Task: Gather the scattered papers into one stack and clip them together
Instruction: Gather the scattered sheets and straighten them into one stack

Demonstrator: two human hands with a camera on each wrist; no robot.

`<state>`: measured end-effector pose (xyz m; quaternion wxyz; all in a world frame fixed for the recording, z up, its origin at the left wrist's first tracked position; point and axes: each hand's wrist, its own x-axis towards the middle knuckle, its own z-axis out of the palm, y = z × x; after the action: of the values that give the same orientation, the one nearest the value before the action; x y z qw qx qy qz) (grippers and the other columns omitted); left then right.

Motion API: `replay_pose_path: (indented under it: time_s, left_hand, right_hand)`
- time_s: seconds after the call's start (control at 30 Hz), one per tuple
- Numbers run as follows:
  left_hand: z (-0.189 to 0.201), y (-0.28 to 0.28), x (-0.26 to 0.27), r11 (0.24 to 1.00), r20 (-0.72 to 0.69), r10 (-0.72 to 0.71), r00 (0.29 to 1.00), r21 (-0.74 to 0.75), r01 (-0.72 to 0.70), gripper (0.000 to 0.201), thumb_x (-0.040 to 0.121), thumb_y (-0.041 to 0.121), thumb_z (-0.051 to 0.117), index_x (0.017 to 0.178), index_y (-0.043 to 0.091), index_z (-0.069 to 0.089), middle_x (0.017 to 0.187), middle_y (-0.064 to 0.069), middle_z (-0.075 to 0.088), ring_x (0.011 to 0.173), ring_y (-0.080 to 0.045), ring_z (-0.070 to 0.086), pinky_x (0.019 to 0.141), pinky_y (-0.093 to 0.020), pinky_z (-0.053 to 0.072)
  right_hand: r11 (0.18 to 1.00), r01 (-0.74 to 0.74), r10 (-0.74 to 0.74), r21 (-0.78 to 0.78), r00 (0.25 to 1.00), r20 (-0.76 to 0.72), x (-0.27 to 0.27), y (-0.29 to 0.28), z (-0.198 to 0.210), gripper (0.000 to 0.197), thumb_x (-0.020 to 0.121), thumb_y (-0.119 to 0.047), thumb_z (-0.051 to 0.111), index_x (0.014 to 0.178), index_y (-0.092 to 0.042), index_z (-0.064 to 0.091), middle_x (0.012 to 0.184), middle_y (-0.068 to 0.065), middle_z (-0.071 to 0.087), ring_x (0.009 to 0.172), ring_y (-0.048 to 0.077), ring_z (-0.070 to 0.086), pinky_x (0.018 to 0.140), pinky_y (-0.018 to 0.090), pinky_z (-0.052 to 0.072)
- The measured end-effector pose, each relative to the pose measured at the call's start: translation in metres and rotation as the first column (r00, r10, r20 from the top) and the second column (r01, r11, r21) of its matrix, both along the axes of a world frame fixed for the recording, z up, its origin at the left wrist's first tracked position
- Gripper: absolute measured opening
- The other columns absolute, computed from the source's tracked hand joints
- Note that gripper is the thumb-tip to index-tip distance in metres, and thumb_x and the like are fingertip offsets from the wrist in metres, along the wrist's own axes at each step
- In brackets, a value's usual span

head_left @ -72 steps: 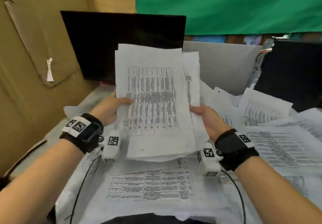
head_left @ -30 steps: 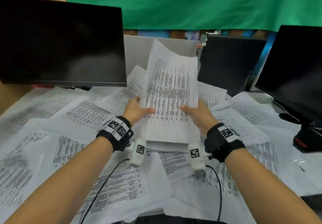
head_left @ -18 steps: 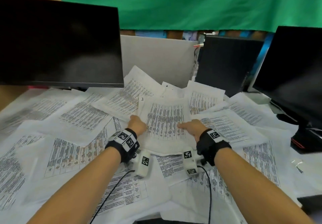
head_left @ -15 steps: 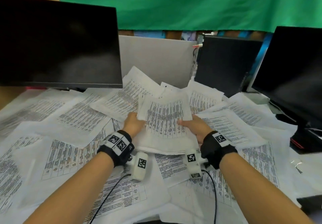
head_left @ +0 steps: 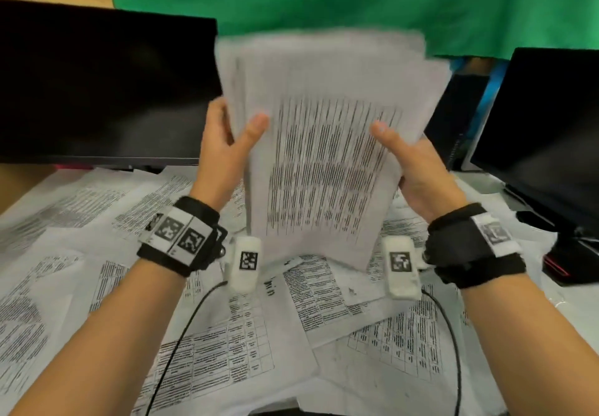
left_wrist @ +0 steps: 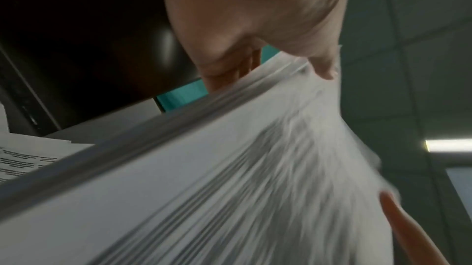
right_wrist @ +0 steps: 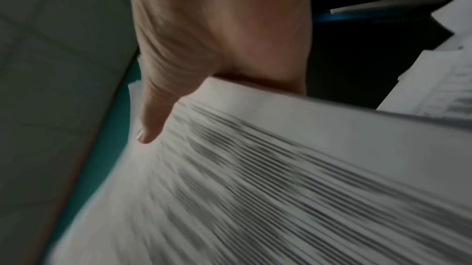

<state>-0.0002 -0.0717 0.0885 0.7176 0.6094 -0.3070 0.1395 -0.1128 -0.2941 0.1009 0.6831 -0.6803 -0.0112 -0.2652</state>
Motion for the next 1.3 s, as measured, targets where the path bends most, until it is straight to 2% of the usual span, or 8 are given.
replay_pose_path:
  time_s: [0.37,0.47,0.57,0.83,1.0,1.1,1.2,1.3]
  left_hand:
    - [0.061,-0.024,-0.018,0.984,0.051,-0.137,0.989,-0.106,0.142,0.049,0.086,0.025,0.062,0.129,0.004,0.05,0.128,-0.011,0.059,0.119,-0.024,0.058,0.102,-0.045,0.046]
    - [0.021,-0.004,0.002,0.93,-0.208,-0.319,0.924,0.121,0.348,0.04,0.08,0.033,0.065,0.118,0.019,0.06,0.12,-0.004,0.066,0.114,-0.02,0.061,0.106,-0.047,0.042]
    - [-0.036,0.002,0.0,0.784,-0.513,-0.222,0.829,0.412,0.465,0.08,0.067,0.053,0.072,0.134,0.017,0.049,0.14,-0.004,0.051,0.132,-0.023,0.044,0.115,-0.043,0.026]
    - [-0.031,-0.019,-0.015,0.957,-0.287,-0.137,0.948,0.208,0.201,0.039,0.076,0.031,0.061,0.111,0.016,0.051,0.113,0.002,0.056,0.106,-0.012,0.054,0.088,-0.027,0.042]
    - [-0.078,0.001,0.01,0.634,-0.635,-0.139,0.76,0.532,0.561,0.055,0.09,0.025,0.058,0.138,0.006,0.039,0.142,-0.007,0.045,0.128,-0.021,0.044,0.108,-0.034,0.034]
    - [-0.086,0.0,0.014,0.859,-0.598,-0.014,0.802,0.403,0.315,0.082,0.079,0.036,0.071,0.144,0.009,0.03,0.143,-0.008,0.045,0.129,-0.025,0.044,0.11,-0.044,0.032]
    - [-0.085,-0.006,0.011,0.945,-0.488,0.024,0.873,0.297,0.14,0.042,0.083,0.031,0.067,0.119,0.02,0.05,0.115,-0.001,0.061,0.104,-0.014,0.059,0.102,-0.041,0.043]
    - [-0.081,-0.008,0.011,0.973,-0.416,0.057,0.908,0.226,0.042,0.031,0.084,0.03,0.067,0.112,0.023,0.056,0.104,0.005,0.066,0.094,-0.007,0.062,0.089,-0.033,0.052]
  right_hand:
    - [0.993,0.114,-0.1,-0.043,0.964,0.247,0.009,0.024,0.038,0.032,0.089,-0.017,0.069,0.12,-0.014,0.062,0.116,0.003,0.07,0.108,0.015,0.067,0.096,0.036,0.054]
    - [0.992,-0.03,0.026,-0.125,0.999,-0.036,0.005,0.002,0.002,0.047,0.086,-0.027,0.072,0.13,-0.019,0.059,0.125,-0.002,0.068,0.116,0.013,0.064,0.105,0.041,0.048]
    - [0.986,-0.128,0.081,-0.109,0.93,-0.359,0.004,0.004,-0.05,0.059,0.074,-0.041,0.079,0.128,-0.026,0.06,0.121,-0.008,0.07,0.114,0.013,0.065,0.109,0.053,0.041]
    - [0.998,0.054,-0.05,0.041,0.993,-0.109,0.022,0.015,-0.049,0.034,0.083,-0.029,0.076,0.114,-0.028,0.064,0.114,-0.006,0.072,0.109,0.013,0.067,0.1,0.038,0.05]
    - [0.983,-0.089,-0.017,-0.161,0.827,-0.563,0.024,0.009,-0.109,0.078,0.067,-0.053,0.082,0.133,-0.022,0.053,0.126,-0.003,0.065,0.115,0.014,0.06,0.107,0.043,0.042]
    - [0.982,0.168,-0.188,-0.083,0.897,-0.4,0.031,0.019,-0.108,0.069,0.069,-0.055,0.08,0.124,-0.018,0.061,0.12,0.004,0.069,0.107,0.016,0.065,0.094,0.035,0.052]
    - [0.968,0.245,-0.251,-0.056,0.931,-0.267,0.028,0.027,-0.098,0.018,0.083,-0.037,0.074,0.091,-0.023,0.066,0.095,-0.001,0.073,0.087,0.008,0.066,0.069,0.019,0.047]
    - [0.974,0.223,-0.226,-0.039,0.942,-0.247,0.03,0.029,-0.097,0.013,0.084,-0.037,0.072,0.091,-0.032,0.062,0.095,-0.012,0.069,0.09,0.004,0.063,0.084,0.029,0.049]
